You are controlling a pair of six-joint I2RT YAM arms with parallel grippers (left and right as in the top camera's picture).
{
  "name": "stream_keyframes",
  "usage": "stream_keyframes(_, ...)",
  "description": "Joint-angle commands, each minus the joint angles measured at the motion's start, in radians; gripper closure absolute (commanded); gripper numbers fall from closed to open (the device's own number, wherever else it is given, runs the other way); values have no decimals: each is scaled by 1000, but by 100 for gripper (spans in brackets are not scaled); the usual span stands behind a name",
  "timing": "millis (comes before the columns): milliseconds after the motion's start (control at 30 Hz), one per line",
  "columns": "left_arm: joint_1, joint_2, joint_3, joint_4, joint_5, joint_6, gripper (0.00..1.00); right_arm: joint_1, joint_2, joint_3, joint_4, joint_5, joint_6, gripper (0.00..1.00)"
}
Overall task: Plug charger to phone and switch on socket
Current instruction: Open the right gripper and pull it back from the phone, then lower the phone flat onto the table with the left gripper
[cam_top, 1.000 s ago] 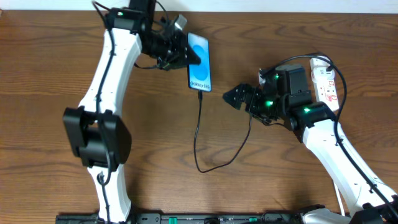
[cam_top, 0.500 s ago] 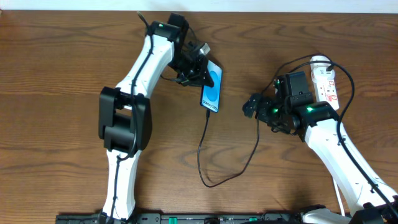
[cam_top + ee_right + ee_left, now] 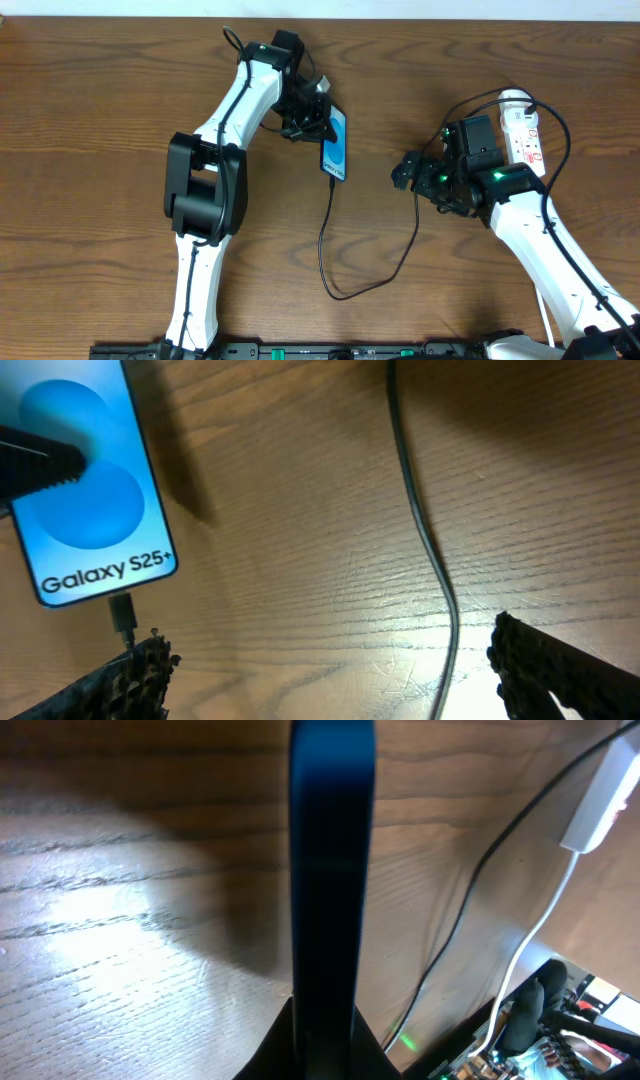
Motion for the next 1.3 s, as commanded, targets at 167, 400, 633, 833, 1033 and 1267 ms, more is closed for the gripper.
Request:
stream_keyframes(167,2,12,-36,27,0,-12,93,-4,3,4,-3,3,-18,1)
stream_keyframes(400,2,13,-60,94,0,-13,93,-3,3,4,-3,-4,-18,1)
stream_keyframes(633,2,13,-115,147,-3,-13,93,-2,3,4,-3,-11,-18,1)
stream_keyframes(833,2,13,-120,162,-3,-13,93,-2,3,4,-3,-11,-18,1)
stream_keyframes(1033,2,13,-121,161,-37,-13,92,-2,3,4,-3,-11,-18,1)
stream_keyframes(1267,2,13,-121,161,-37,-13,78,-2,3,3,-4,-12,-18,1)
